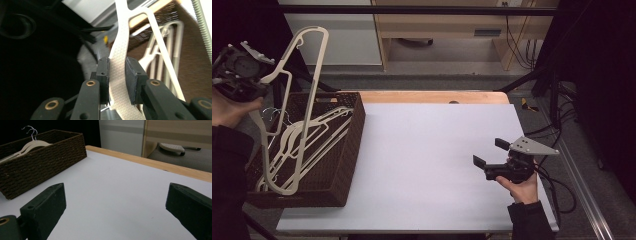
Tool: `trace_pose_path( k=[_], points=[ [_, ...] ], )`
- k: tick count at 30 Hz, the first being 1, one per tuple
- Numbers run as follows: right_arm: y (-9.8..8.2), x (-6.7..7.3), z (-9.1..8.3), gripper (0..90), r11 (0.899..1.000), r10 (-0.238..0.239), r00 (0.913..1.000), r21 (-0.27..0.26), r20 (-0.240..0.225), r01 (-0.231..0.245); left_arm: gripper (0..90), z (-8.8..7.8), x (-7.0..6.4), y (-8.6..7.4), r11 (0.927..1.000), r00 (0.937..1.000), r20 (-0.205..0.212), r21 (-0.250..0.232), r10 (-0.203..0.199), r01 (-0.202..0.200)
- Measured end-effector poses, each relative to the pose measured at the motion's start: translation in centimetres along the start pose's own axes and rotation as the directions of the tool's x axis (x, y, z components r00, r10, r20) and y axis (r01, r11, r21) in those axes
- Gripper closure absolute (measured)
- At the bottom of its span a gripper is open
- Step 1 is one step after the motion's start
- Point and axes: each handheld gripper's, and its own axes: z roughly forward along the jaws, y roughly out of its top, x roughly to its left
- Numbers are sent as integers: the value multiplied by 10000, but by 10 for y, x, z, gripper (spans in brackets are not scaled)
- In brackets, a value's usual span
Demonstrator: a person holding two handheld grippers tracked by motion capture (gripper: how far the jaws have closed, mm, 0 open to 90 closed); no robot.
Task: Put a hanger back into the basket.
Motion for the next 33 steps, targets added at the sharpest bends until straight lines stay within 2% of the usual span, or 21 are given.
trace_pose_path(
  k=[1, 2, 6, 14, 18, 20, 22, 24, 26, 27, 29, 30, 31, 32, 33],
  points=[
    [0, 0, 0, 33, 10000, 27, 10000, 1, -1, -27, 738, 4, 2, -1, 10000, 9999, -156, -44, -33, 33],
    [0, 0, 0, 33, 10000, 33, 10000, 33, -7, -33, 738, 5, 3, -2, 10000, 9999, -99, -55, -52, 51],
    [-1, -1, 0, 33, 10000, 20, 10000, 13, 16, -20, 738, 15, 4, -3, 10000, 9994, -352, -53, -17, 16],
    [-2, -2, 1, 33, 10000, 55, 10000, 58, 51, -56, 738, 33, 2, -7, 9990, 9947, -924, 60, 443, -439],
    [-2, -3, 0, 33, 10000, 44, 10000, 72, 58, -44, 738, 42, -4, -10, 9943, 9832, -1491, 307, 1053, -1018],
    [-2, -3, 0, 33, 10000, 23, 10000, 68, 42, -23, 738, 45, -6, -11, 9935, 9822, -1501, 265, 1133, -1105],
    [-2, -2, 1, 33, 10000, 63, 10000, 68, 59, -63, 738, 49, -9, -11, 9892, 9748, -1685, 327, 1465, -1430],
    [-2, -2, 1, 33, 9999, 76, 10000, 77, 56, -76, 738, 53, -13, -11, 9789, 9616, -1857, 670, 2022, -1929],
    [-2, -2, 1, 33, 9999, 71, 10000, 78, 57, -71, 738, 59, -19, -13, 9724, 9522, -1982, 674, 2325, -2234],
    [-2, -3, 1, 33, 10000, 49, 10000, 84, 70, -50, 738, 62, -22, -14, 9698, 9503, -1947, 692, 2430, -2339],
    [-2, -3, 1, 33, 10000, 48, 10000, 79, 71, -49, 738, 69, -29, -16, 9601, 9381, -2051, 749, 2792, -2694],
    [-2, -3, 1, 33, 10000, 53, 10000, 77, 72, -54, 738, 72, -32, -17, 9528, 9290, -2121, 833, 3032, -2920],
    [-2, -3, 1, 33, 10000, 48, 10000, 85, 81, -48, 738, 76, -36, -18, 9404, 9173, -2095, 1085, 3385, -3223],
    [-2, -3, 1, 33, 9999, 50, 10000, 93, 74, -51, 738, 78, -38, -19, 9319, 9087, -2106, 1220, 3605, -3415],
    [-2, -3, 1, 33, 9999, 111, 9999, 81, 81, -112, 738, 80, -41, -20, 9200, 8972, -2109, 1466, 3880, -3634]
  ],
)
